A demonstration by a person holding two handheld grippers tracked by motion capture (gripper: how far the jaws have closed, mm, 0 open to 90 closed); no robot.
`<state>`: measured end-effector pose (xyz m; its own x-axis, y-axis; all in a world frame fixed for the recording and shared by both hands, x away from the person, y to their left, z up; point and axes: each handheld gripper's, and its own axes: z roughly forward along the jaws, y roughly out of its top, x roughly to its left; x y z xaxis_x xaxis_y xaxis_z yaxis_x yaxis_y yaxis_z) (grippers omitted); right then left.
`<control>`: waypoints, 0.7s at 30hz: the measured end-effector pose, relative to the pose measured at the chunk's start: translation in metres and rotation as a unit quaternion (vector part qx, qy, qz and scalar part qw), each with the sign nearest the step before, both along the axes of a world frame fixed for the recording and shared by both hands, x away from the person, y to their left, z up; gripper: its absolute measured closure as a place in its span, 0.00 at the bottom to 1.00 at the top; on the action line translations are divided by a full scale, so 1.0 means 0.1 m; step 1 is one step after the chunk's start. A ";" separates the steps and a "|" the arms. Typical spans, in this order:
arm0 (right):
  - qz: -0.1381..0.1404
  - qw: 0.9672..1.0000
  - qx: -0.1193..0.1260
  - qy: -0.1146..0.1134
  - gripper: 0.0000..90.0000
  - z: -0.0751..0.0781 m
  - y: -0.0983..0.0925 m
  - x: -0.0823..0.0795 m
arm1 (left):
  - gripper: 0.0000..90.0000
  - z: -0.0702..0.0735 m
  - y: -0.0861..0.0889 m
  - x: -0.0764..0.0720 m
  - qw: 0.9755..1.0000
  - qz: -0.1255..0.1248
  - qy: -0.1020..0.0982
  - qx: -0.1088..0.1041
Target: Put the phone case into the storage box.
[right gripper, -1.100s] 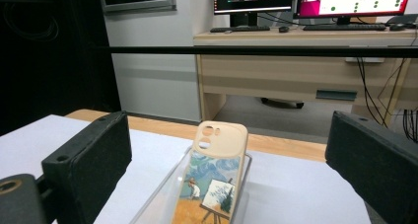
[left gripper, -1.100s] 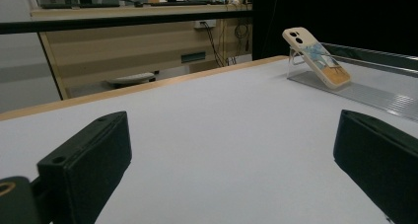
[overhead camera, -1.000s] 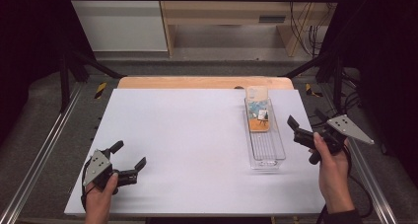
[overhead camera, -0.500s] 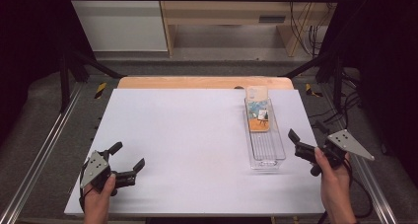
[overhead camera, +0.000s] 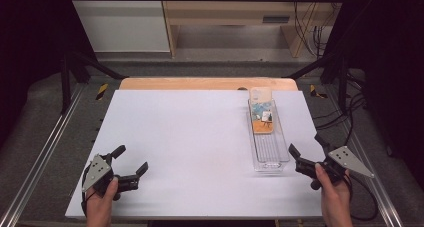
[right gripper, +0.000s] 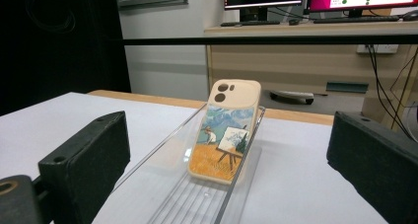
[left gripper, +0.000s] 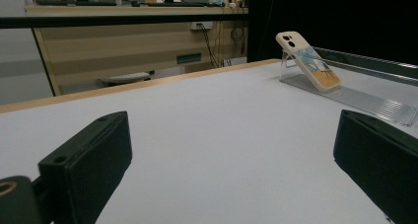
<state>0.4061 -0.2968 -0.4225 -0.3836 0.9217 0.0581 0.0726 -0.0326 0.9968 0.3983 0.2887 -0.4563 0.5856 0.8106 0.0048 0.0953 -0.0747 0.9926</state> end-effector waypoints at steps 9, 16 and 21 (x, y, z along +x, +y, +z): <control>0.006 1.000 0.006 0.007 0.04 -0.15 0.06 -0.05 | 0.01 0.00 0.00 -0.04 1.000 -0.005 -0.001 -0.007; 0.019 1.000 0.003 0.007 0.04 -0.21 0.16 -0.07 | 0.01 0.00 -0.06 -0.04 1.000 -0.013 0.000 -0.003; 0.030 1.000 -0.002 0.004 0.03 -0.22 0.23 -0.08 | 0.01 0.00 -0.09 -0.04 1.000 -0.018 0.001 0.000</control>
<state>0.3980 -0.2735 -0.4443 -0.4386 0.8968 0.0582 0.0816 -0.0248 0.9964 0.3943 0.2796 -0.4563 0.6149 0.7886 0.0038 0.0937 -0.0778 0.9926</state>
